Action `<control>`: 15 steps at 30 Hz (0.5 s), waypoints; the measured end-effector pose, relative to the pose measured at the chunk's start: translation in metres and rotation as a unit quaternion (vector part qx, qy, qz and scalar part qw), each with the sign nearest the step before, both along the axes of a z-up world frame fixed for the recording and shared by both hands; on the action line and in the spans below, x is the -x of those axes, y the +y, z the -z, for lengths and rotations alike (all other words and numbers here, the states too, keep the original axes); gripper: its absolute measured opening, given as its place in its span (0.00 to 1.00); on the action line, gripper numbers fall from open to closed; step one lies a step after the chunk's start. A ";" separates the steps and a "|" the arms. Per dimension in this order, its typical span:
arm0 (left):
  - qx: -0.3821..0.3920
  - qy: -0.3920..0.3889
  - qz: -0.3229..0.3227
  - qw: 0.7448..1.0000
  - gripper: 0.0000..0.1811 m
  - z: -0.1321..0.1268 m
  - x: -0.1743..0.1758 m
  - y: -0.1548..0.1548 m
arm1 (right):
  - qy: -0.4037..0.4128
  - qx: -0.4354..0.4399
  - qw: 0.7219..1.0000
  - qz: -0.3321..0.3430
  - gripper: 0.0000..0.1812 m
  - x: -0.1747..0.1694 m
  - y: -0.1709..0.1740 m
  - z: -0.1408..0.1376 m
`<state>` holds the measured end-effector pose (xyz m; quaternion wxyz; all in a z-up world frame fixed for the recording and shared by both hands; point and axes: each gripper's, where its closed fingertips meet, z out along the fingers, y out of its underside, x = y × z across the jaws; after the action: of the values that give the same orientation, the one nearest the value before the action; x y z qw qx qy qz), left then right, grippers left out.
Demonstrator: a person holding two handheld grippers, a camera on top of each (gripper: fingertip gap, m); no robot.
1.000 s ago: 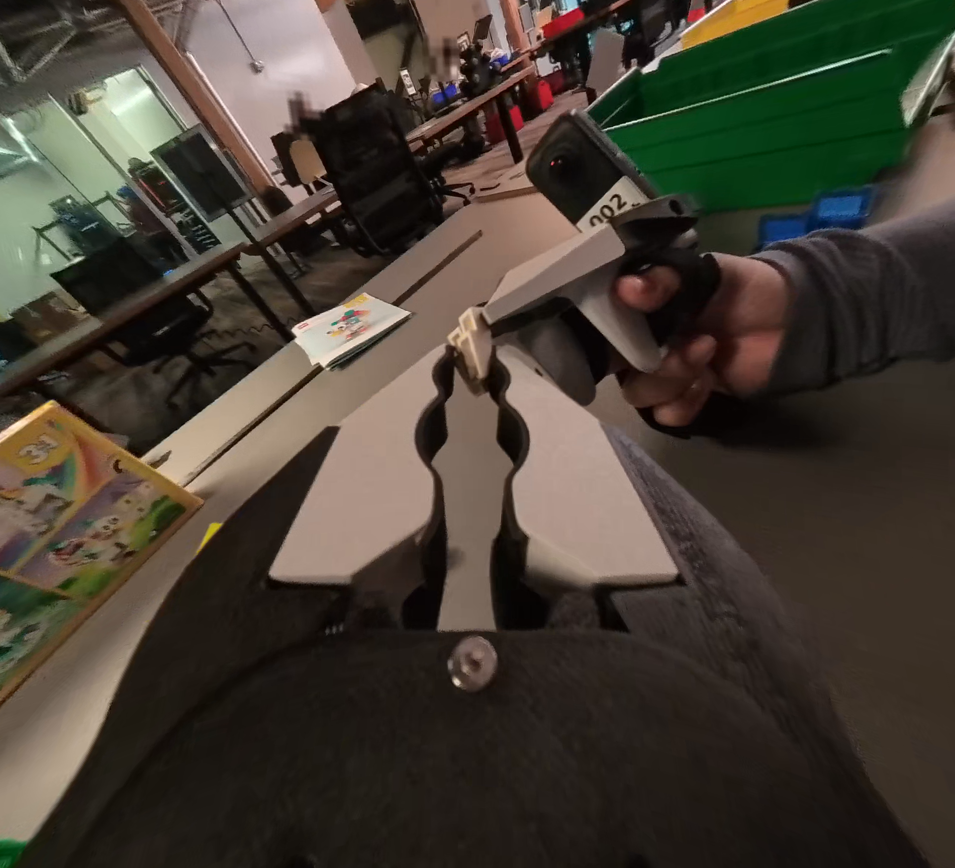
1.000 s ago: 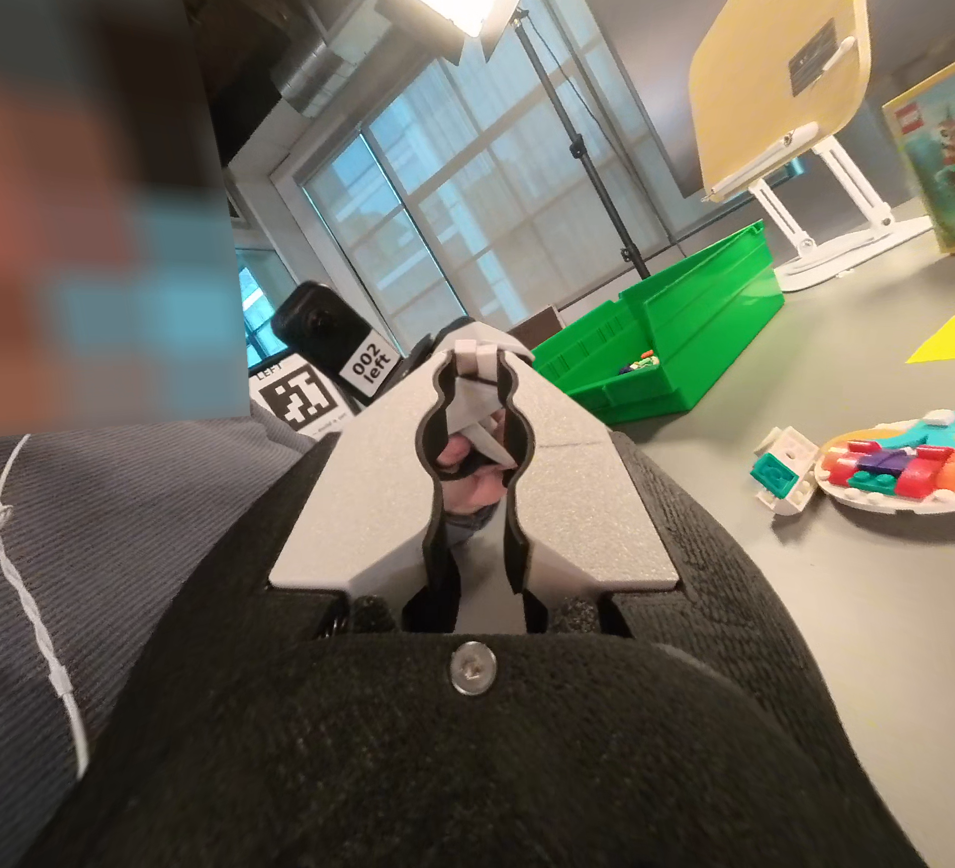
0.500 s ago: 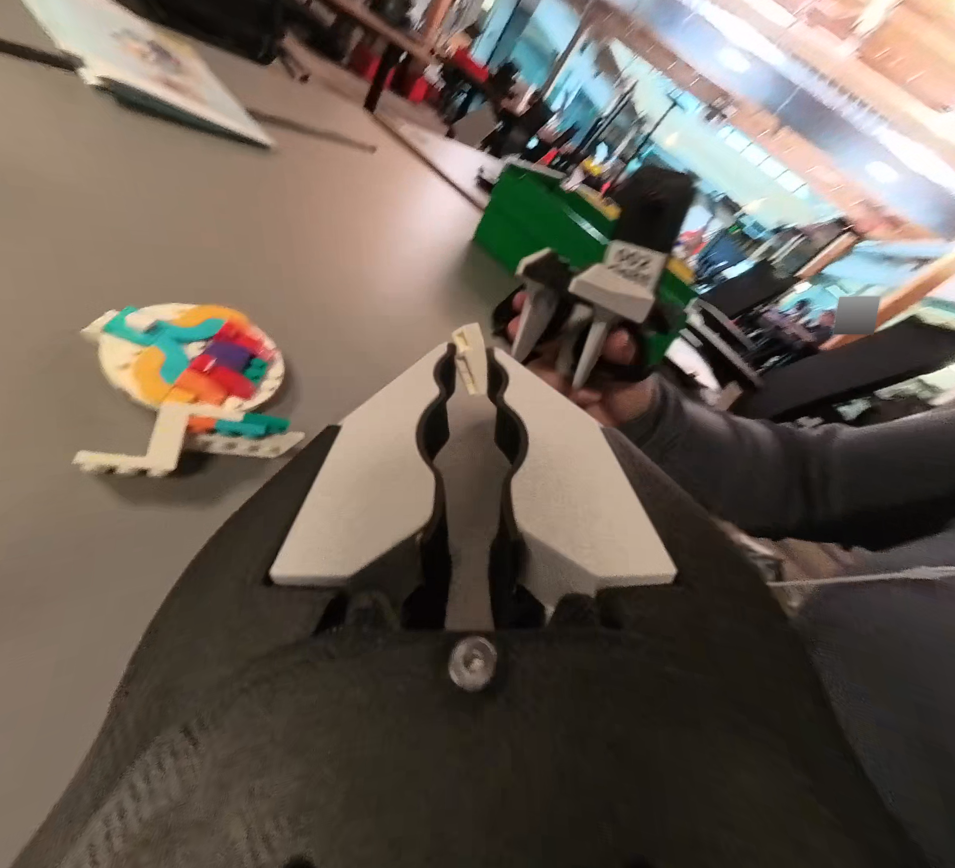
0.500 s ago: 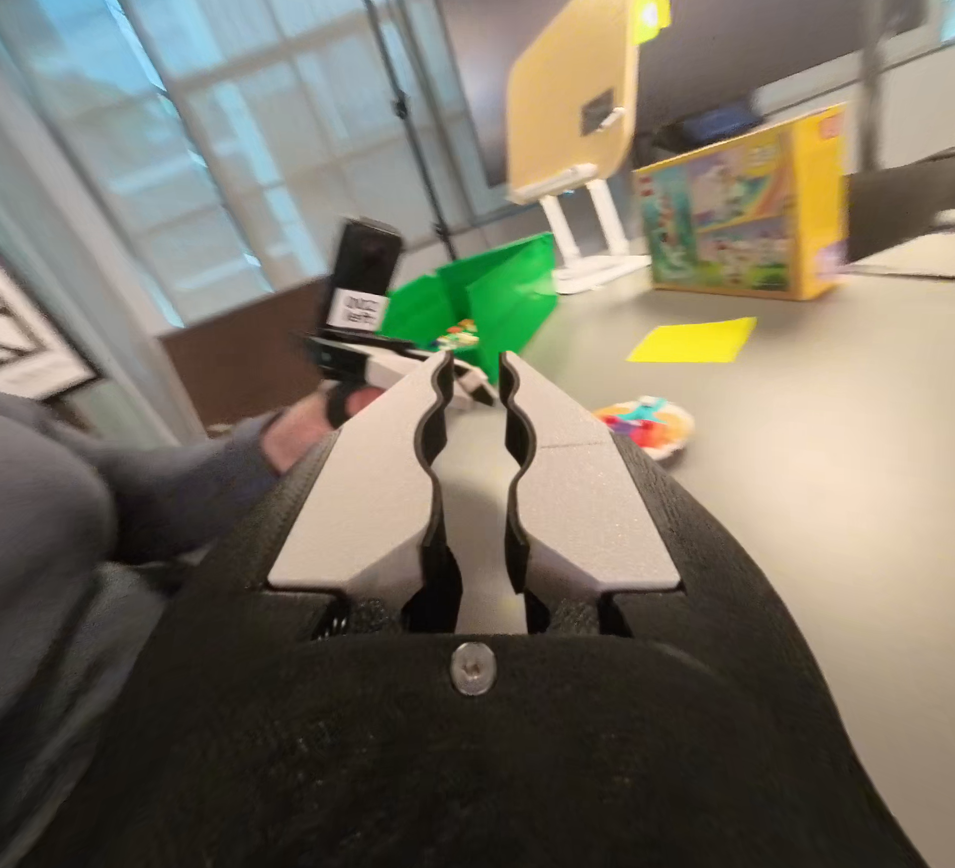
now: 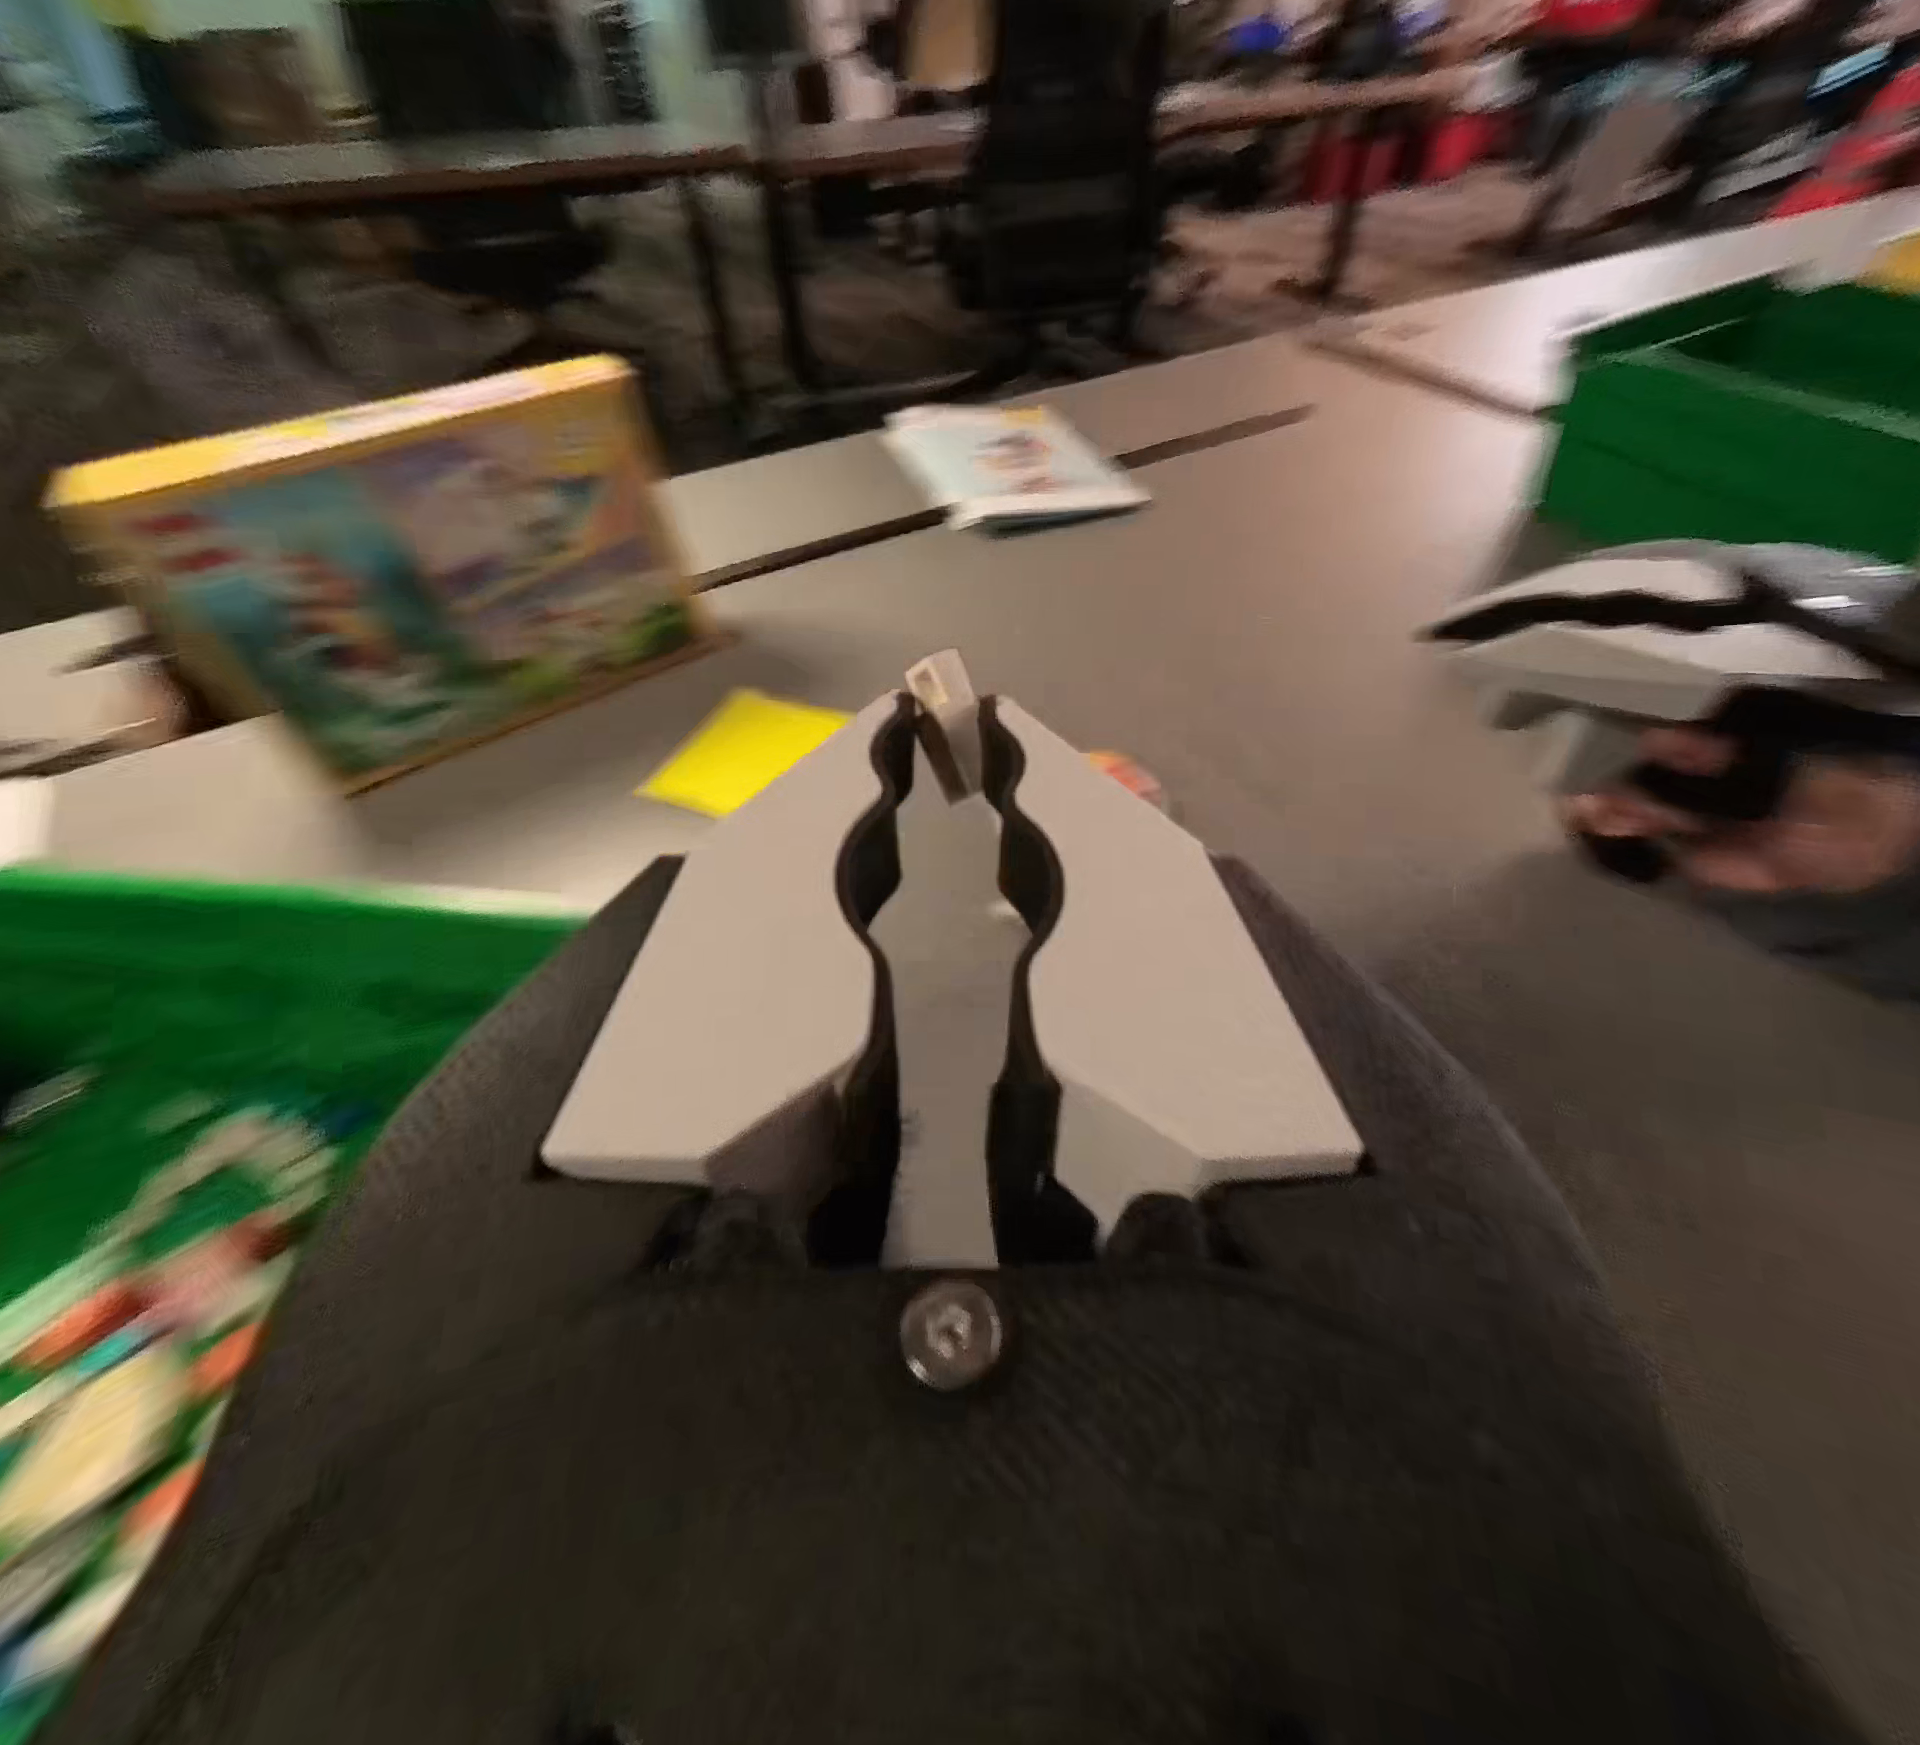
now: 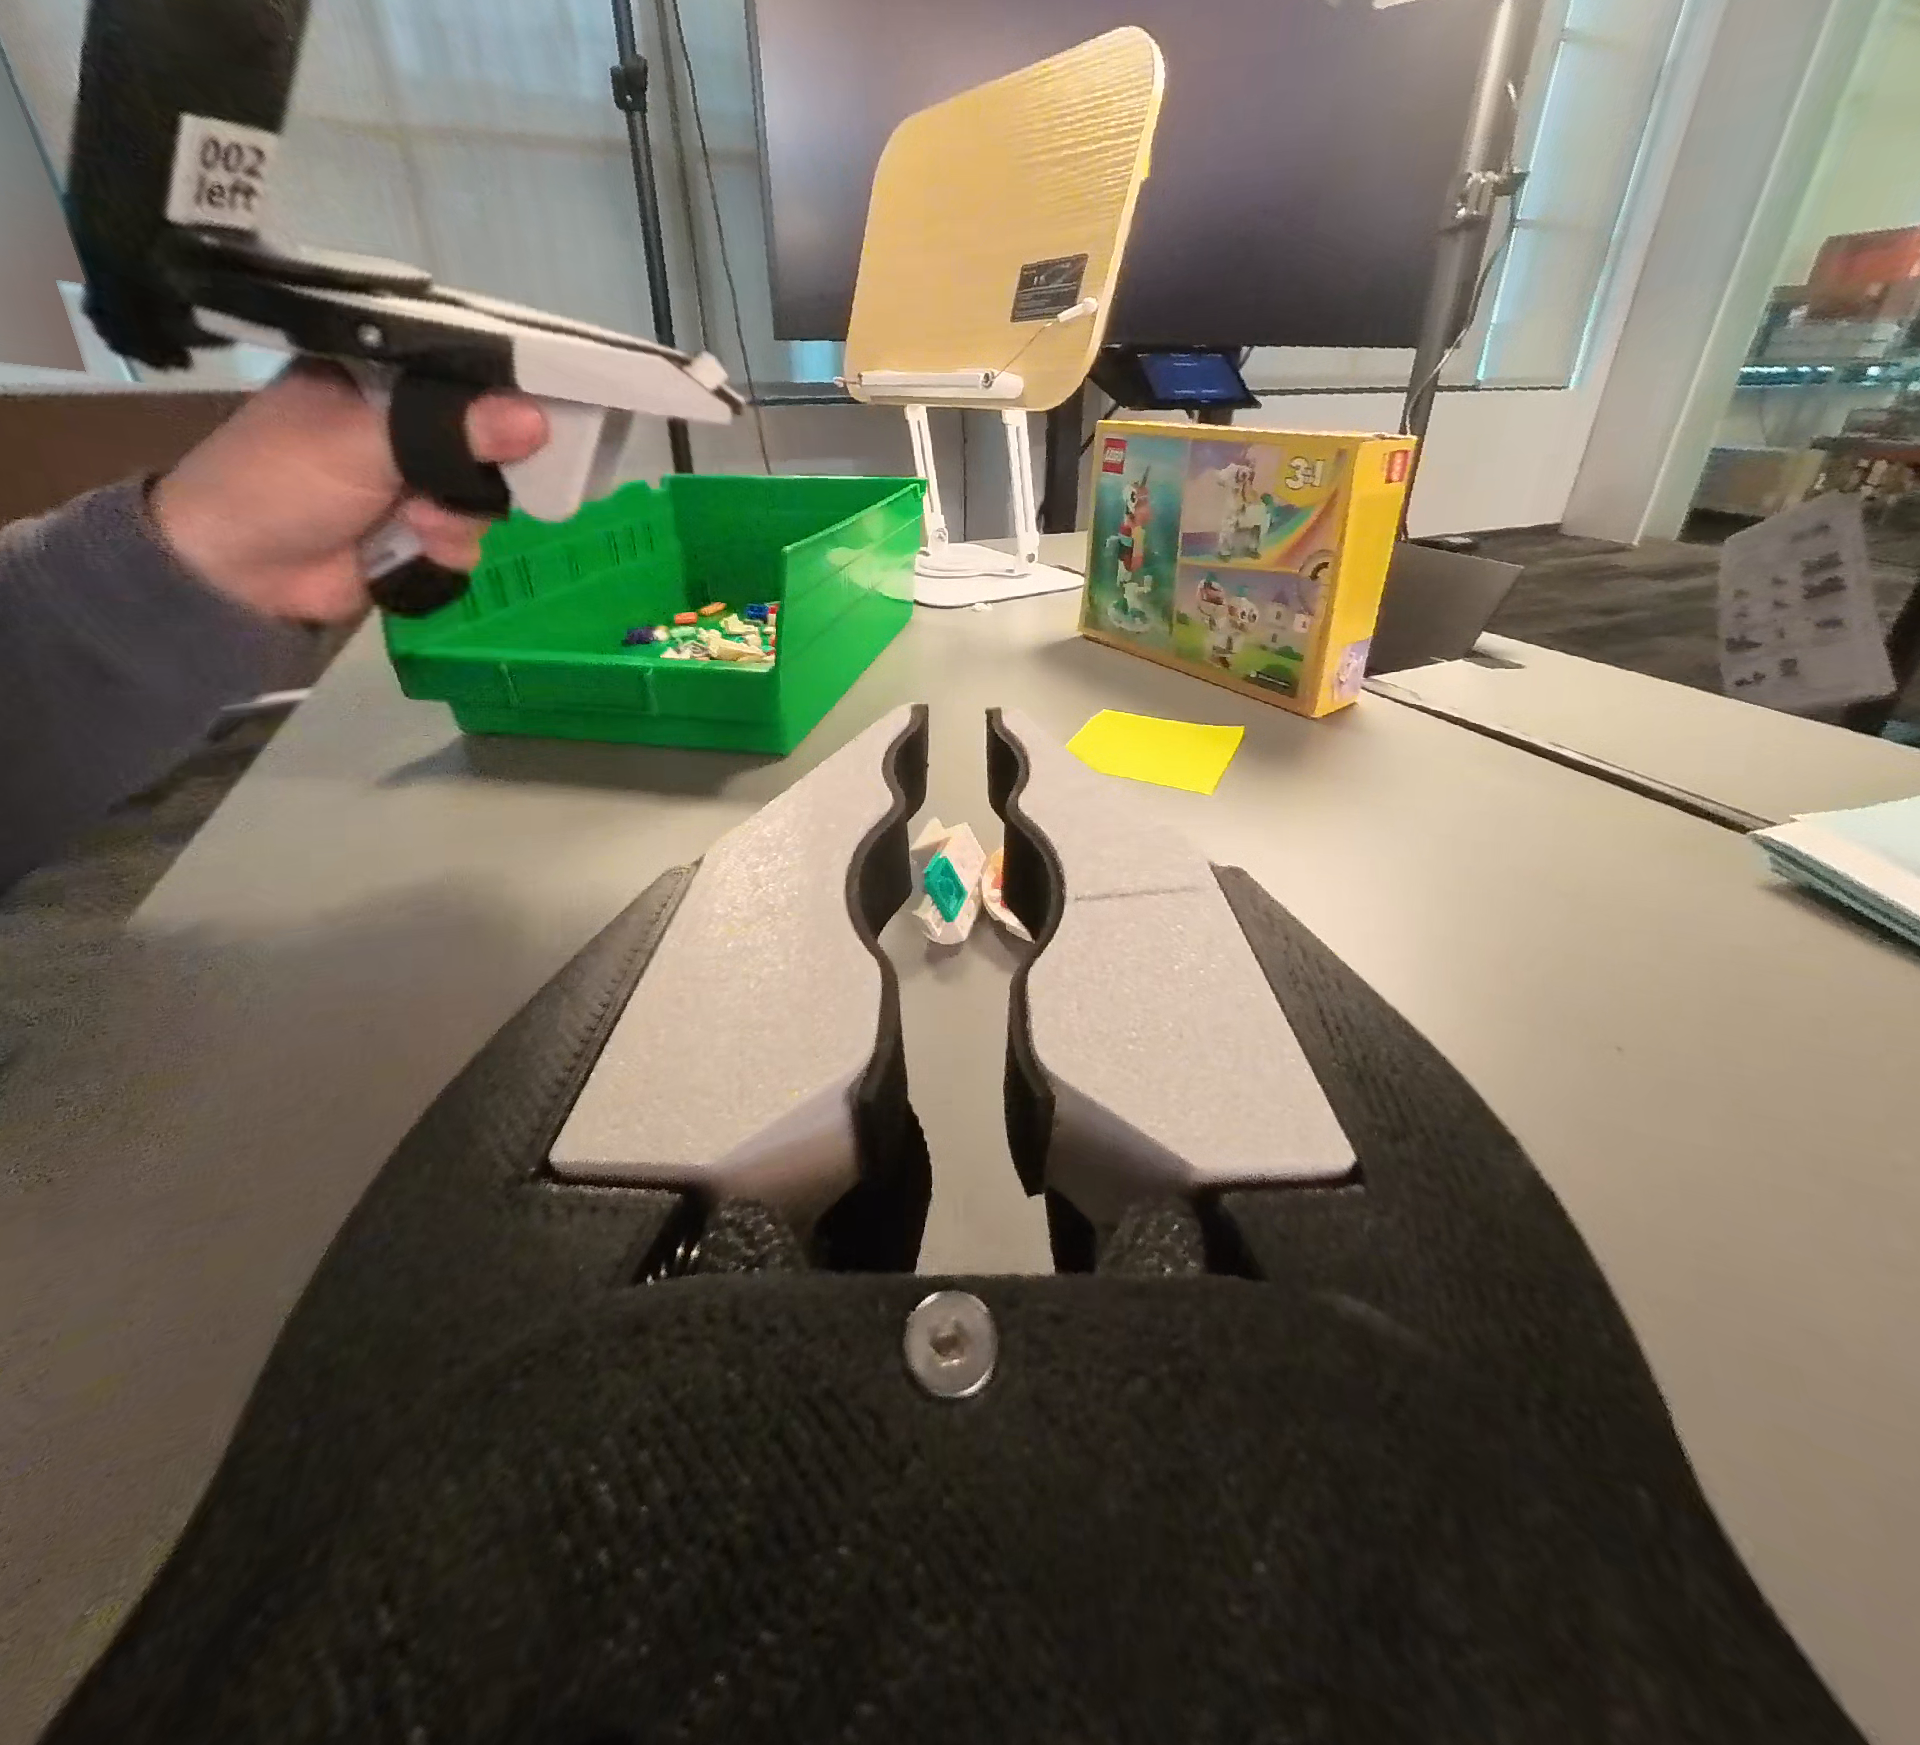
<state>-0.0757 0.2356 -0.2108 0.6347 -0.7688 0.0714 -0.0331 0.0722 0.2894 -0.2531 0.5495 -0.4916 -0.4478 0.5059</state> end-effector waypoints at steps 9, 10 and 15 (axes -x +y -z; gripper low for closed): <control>0.357 0.001 -0.296 0.886 0.60 0.085 0.187 -0.084 | 0.006 0.001 1.000 -0.003 0.03 0.001 0.006 -0.001; 0.375 -0.004 -0.300 0.877 0.65 0.091 0.190 -0.088 | 0.002 -0.010 1.000 0.000 0.03 0.002 0.006 -0.001; 0.350 0.041 -0.284 0.892 0.71 0.077 0.184 -0.085 | -0.033 -0.082 0.995 0.041 0.03 0.004 0.009 0.005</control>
<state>-0.2593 0.1504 -0.2875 0.3037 -0.9292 -0.1404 0.1568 0.0679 0.2984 -0.2583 0.5930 -0.4792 -0.4849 0.4286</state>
